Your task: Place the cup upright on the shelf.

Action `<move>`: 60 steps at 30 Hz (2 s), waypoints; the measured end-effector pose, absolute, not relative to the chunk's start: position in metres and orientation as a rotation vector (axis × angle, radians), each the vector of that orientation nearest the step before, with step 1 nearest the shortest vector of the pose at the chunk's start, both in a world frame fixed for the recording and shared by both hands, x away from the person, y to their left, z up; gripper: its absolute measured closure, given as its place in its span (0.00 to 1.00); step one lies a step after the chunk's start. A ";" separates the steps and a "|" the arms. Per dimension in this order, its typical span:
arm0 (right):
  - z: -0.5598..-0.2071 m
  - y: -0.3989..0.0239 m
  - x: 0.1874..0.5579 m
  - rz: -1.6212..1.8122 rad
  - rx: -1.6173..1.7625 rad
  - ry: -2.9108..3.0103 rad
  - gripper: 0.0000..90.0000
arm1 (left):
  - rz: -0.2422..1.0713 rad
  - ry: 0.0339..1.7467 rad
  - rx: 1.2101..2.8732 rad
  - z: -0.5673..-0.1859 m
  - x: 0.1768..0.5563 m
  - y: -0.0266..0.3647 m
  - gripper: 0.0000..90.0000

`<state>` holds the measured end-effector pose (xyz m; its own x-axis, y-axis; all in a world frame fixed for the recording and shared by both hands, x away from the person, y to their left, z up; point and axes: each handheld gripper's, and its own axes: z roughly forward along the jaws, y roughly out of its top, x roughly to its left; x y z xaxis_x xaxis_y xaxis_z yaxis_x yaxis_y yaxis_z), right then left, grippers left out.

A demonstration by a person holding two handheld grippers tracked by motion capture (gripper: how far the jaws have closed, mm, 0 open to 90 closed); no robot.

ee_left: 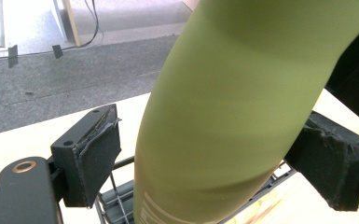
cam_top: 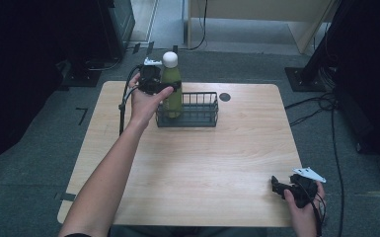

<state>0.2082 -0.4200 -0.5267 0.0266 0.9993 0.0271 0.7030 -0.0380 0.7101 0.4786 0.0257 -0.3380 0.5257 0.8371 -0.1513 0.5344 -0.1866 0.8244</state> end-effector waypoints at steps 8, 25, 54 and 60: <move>-0.527 -0.420 0.208 0.749 1.795 1.727 0.00 | 0.430 1.124 1.850 -0.329 0.472 0.028 0.10; -0.527 -0.420 0.208 0.749 1.794 1.728 0.00 | 0.440 1.130 1.833 -0.304 0.440 0.055 0.00; -0.527 -0.420 0.208 0.749 1.795 1.727 0.00 | 0.448 1.192 1.838 -0.372 0.344 0.120 0.00; -0.527 -0.420 0.208 0.748 1.793 1.729 0.00 | 0.437 1.230 1.821 -0.391 0.328 0.136 0.00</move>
